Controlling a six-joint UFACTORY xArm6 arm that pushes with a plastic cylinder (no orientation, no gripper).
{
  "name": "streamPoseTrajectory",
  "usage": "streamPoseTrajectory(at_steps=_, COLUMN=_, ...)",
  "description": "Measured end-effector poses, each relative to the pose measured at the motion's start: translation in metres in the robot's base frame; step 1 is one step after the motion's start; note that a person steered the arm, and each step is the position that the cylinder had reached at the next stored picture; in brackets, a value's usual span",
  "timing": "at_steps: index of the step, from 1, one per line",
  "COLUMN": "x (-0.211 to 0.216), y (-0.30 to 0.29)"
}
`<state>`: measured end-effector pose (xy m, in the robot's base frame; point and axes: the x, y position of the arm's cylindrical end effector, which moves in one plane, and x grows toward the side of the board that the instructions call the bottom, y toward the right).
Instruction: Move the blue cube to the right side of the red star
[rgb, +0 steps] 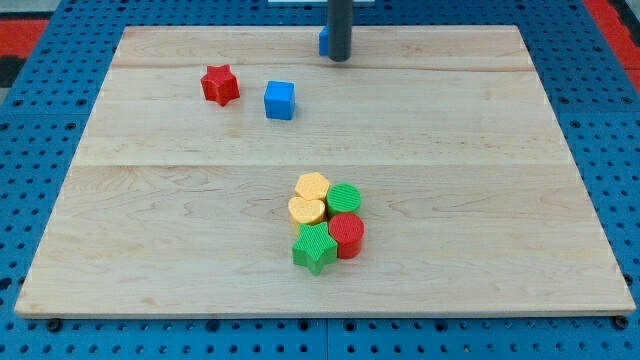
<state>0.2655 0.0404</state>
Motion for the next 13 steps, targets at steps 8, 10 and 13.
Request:
streamPoseTrajectory(at_steps=8, x=0.090, y=-0.126)
streamPoseTrajectory(at_steps=10, x=0.083, y=-0.158)
streamPoseTrajectory(at_steps=13, x=0.060, y=-0.165)
